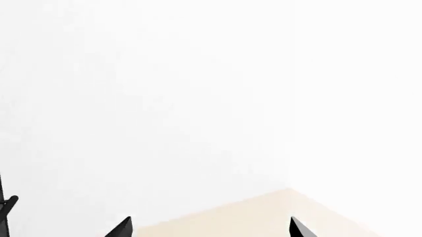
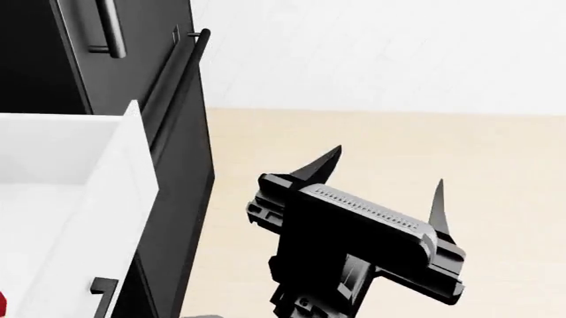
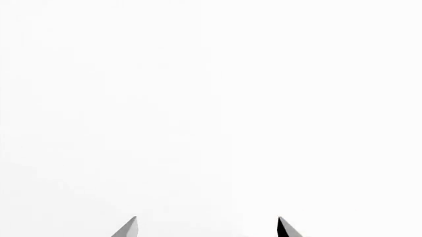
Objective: Close the right drawer.
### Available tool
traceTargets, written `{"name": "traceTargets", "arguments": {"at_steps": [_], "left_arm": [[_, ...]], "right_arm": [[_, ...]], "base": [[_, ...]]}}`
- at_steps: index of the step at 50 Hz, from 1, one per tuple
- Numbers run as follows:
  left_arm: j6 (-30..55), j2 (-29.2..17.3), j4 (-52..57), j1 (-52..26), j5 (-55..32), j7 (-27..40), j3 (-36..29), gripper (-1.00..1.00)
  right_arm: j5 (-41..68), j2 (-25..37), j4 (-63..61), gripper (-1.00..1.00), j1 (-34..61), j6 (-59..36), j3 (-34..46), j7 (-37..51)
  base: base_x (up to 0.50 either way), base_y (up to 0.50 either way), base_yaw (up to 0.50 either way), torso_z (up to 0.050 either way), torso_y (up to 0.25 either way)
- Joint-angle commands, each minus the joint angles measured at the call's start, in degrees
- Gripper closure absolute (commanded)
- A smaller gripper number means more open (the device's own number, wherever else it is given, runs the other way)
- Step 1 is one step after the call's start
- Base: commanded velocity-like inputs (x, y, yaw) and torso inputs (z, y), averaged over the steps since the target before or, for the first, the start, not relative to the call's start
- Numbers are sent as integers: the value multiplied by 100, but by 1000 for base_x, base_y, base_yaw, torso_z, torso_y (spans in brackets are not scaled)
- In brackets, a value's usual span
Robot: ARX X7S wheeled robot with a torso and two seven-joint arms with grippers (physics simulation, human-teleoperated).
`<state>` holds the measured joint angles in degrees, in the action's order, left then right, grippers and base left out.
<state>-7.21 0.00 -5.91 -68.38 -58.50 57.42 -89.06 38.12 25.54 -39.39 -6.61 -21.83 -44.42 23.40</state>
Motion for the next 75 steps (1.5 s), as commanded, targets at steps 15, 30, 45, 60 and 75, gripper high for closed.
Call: {"name": "traceTargets", "arguments": {"at_steps": [15,30,45,60,75], "left_arm": [[-609,0,-1583,966,-238,-681,3,-100],[-1089,0,-3016,1518,-333,-1406,40,-100],[-1549,0,-4765,1717,-655,-2231,104,-100],[-1928,0,-5884,1778,-1464,-2733,159,-100],[-2099,-213,-6908,2177,-1255,-3204,1146,-100]], "right_arm": [[-28,-203,-168,-100,-257,-143,-518,-167],[-204,-250,-213,-100,-286,-9,-338,-231],[-445,-296,-303,-100,-311,139,-90,-284],[-689,-283,-142,-100,-169,208,257,-274],[-976,-251,21,-100,114,280,841,-278]], "base": [[0,0,0,0,0],[0,0,0,0,0],[0,0,0,0,0],[0,0,0,0,0],[0,0,0,0,0]]}}
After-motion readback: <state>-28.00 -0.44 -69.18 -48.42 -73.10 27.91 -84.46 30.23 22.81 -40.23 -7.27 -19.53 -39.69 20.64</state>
